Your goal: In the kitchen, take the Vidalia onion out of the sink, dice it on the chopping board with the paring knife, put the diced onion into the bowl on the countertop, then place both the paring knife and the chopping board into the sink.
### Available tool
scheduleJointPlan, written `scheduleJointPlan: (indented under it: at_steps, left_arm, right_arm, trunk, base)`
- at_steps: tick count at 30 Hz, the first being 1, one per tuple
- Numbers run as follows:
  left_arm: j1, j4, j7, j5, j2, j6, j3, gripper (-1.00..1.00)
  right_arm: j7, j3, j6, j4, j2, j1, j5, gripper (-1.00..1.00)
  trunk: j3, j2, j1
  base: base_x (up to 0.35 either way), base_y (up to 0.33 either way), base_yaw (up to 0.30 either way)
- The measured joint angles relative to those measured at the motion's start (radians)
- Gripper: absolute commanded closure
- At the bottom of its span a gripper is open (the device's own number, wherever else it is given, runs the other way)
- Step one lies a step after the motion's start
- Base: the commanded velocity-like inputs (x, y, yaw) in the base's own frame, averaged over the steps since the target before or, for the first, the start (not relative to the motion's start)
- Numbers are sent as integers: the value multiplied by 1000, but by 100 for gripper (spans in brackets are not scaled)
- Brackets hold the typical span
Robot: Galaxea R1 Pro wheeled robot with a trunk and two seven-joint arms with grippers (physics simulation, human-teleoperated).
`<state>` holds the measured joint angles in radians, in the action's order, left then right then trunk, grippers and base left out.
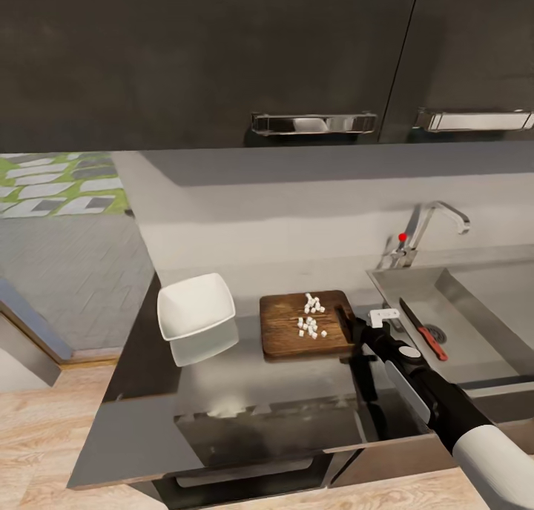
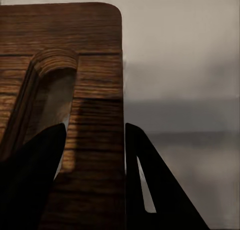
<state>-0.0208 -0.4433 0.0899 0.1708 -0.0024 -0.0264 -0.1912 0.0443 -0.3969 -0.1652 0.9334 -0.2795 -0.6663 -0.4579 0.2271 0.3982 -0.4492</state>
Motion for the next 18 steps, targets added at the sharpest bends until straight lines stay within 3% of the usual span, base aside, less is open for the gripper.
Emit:
scheduleJointPlan:
  at_steps: [18]
  left_arm:
    - [-1, 0, 0, 0, 0, 0, 0, -100]
  right_arm:
    - [0, 0, 0, 1, 0, 0, 0, 100]
  trunk:
    - [-26, 0, 0]
  base:
    - [12, 6, 0]
